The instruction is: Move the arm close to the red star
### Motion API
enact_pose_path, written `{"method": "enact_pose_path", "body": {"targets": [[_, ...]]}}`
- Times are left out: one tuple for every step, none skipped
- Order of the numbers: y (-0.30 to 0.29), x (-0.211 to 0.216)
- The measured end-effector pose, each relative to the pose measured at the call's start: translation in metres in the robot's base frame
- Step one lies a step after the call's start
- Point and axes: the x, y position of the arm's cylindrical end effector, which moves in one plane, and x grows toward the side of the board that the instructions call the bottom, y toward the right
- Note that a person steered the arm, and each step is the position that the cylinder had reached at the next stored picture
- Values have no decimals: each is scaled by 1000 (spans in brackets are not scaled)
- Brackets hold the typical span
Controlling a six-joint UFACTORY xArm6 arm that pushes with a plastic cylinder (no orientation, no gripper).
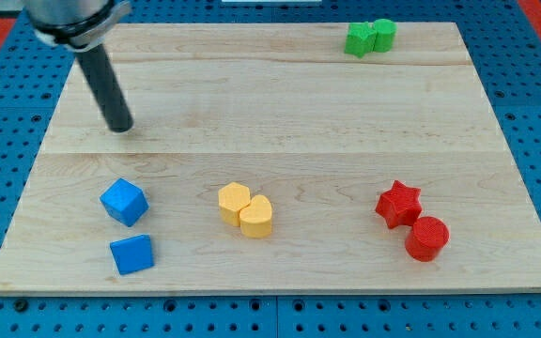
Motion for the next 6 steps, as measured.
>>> {"method": "enact_pose_path", "body": {"targets": [[35,-13],[96,-13],[143,-13],[178,-13],[259,5],[290,62]]}}
